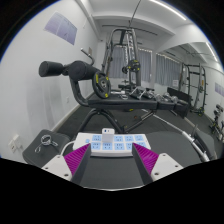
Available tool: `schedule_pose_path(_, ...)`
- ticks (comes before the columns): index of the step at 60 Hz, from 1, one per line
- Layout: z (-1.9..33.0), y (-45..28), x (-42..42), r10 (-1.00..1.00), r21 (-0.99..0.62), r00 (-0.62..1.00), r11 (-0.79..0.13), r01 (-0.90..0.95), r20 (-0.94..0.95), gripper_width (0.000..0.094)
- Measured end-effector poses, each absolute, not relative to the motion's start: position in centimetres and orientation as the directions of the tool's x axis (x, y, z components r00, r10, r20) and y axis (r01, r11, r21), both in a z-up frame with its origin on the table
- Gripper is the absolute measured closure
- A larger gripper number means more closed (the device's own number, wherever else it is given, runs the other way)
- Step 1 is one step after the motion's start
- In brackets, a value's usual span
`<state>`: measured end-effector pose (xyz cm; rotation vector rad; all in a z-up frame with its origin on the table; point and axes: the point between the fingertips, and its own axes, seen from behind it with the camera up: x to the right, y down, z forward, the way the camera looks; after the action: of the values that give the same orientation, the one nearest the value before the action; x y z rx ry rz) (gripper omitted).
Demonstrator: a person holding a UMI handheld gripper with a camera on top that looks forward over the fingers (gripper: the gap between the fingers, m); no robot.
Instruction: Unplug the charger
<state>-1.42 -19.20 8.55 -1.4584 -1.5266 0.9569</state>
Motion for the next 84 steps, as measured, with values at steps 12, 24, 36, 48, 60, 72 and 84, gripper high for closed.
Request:
schedule_pose_path(12,6.0,-19.8,-7.8,0.999,-0.926,-0.027,0.039,0.375,0.031,0.0078)
schedule_pose_path(24,4.0,-20.1,-12.8,0.999,-0.925,-0.029,0.048,0.378,0.04,0.008)
schedule_pose_path(36,3.1,-20.5,-15.5,0.999,-0.919,-0.039,0.045,0.391,0.032,0.0085)
schedule_pose_path(48,4.6,-20.7,-16.7,0.999,-0.938,-0.036,0.009,0.346,-0.004,0.0743)
schedule_pose_path(60,22.6,-13.9,-13.9,0.993,-0.984,0.006,-0.117,0.137,-0.117,0.0748)
schedule_pose_path(72,16.3,-1.0,-13.0,0.991,-0.95,0.133,-0.014,0.311,0.029,0.0746)
schedule_pose_path(84,6.0,6.0,-12.8,0.979,-0.882,0.181,-0.006,0.472,0.09,0.0733)
